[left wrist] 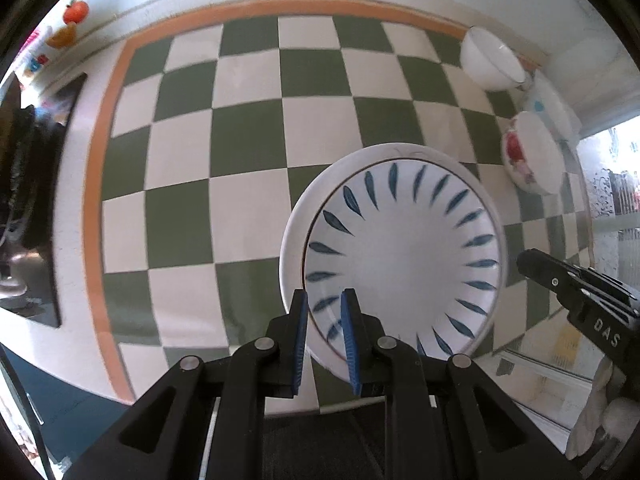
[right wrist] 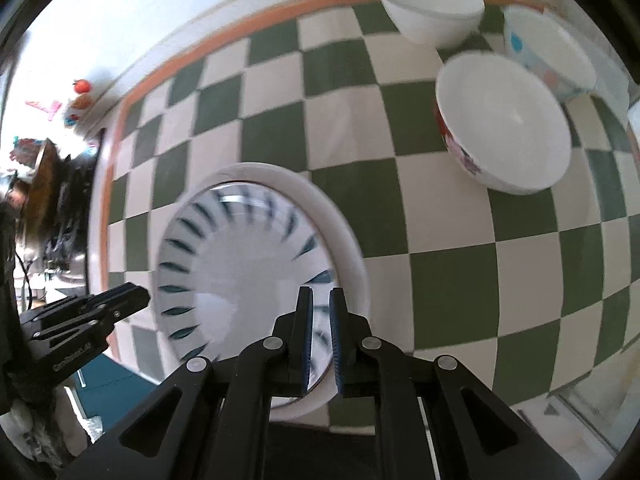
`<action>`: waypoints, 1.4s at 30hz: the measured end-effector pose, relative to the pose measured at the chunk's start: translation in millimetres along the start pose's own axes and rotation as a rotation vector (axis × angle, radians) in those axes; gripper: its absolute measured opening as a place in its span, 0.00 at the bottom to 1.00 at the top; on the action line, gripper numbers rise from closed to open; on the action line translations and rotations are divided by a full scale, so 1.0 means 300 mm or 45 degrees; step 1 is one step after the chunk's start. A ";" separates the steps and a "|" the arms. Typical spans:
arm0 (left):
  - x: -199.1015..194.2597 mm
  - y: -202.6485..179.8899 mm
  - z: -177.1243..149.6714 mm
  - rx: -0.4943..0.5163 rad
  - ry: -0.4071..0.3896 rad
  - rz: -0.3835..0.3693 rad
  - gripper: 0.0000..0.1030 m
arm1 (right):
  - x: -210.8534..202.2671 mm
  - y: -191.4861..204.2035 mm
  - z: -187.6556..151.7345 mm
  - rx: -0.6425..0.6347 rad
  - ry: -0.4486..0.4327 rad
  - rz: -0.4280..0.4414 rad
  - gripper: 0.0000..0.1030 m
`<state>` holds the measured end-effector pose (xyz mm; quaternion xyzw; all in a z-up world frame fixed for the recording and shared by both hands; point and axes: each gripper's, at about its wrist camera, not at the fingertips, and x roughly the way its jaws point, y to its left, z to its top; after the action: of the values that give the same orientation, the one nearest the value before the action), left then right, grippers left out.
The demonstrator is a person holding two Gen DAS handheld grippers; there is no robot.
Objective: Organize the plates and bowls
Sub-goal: 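Open both tools and pull them back from the plate stack, then grip the flowered bowl with the left tool while the right tool grips a white bowl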
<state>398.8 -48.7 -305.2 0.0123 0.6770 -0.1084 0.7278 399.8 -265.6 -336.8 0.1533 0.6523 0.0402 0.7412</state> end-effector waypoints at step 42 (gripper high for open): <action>-0.507 -0.101 -0.181 0.085 -0.598 -0.054 0.88 | -0.741 0.041 -0.386 0.210 -0.560 -0.101 0.87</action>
<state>331.0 -47.9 -155.5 -0.0034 0.4851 -0.1457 0.8622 255.8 -291.4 -132.9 0.1925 0.4818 -0.0766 0.8514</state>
